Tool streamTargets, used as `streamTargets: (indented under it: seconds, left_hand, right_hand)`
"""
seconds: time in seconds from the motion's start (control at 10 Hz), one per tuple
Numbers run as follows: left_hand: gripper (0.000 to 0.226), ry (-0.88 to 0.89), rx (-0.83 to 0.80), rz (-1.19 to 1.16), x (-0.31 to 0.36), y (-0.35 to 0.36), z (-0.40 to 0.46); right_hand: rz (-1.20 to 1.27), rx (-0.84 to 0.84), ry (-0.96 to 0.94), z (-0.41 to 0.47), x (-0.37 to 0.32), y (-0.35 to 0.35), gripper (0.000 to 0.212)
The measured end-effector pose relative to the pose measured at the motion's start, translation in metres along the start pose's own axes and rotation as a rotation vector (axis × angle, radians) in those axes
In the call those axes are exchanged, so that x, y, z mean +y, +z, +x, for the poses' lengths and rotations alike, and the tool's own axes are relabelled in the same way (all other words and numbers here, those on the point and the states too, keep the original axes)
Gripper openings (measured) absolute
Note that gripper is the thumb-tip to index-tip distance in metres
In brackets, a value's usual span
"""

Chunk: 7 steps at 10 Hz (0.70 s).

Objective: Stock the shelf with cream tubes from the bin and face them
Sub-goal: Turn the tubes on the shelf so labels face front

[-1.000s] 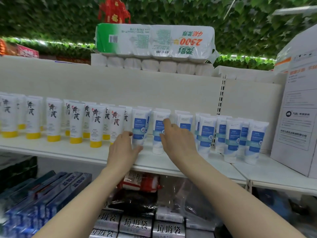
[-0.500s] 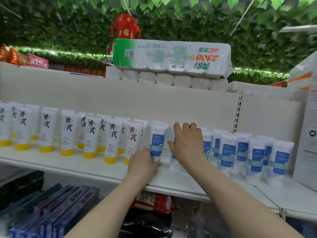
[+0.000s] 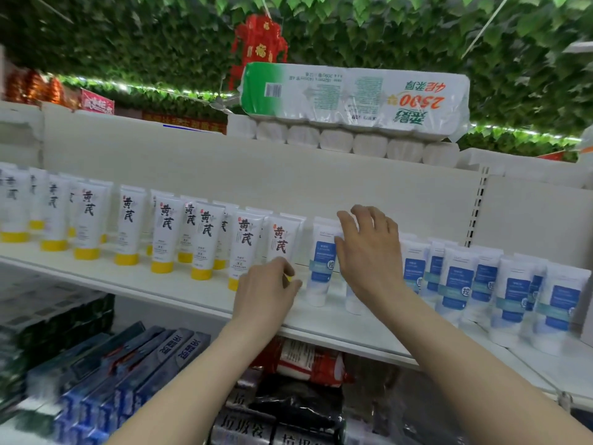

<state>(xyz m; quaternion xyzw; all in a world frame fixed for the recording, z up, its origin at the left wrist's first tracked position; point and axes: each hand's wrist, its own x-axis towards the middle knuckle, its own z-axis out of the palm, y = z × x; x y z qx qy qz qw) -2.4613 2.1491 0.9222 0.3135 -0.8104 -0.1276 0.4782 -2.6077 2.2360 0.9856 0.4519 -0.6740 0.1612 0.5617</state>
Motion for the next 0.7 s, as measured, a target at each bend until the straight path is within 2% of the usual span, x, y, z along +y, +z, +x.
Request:
streamTargets:
  seconds: [0.1, 0.2, 0.3, 0.5, 0.6, 0.7]
  left_hand:
    - [0.034, -0.065, 0.161, -0.035, -0.036, -0.019, 0.003]
    - [0.058, -0.192, 0.114, 0.006, -0.067, -0.023, 0.013]
    - [0.062, -0.228, 0.022, 0.008, -0.078, -0.021, 0.019]
    - [0.019, -0.228, -0.032, 0.058, -0.080, -0.019, 0.025]
    - [0.024, -0.212, -0.055, 0.064, -0.080, -0.020, 0.024]
    - [0.042, -0.189, -0.016, 0.090, -0.078, -0.033, 0.022]
  right_hand:
    - [0.072, 0.057, -0.143, 0.012, -0.026, 0.006, 0.036]
    - [0.088, -0.003, -0.161, 0.026, -0.052, 0.016, 0.041]
    - [0.078, -0.049, -0.146, 0.033, -0.068, 0.027, 0.043]
    - [0.041, -0.087, -0.127, 0.034, -0.077, 0.032, 0.040]
    - [0.073, -0.092, -0.125, 0.031, -0.078, 0.030, 0.044]
    - [0.096, -0.094, -0.132, 0.033, -0.069, 0.025, 0.047]
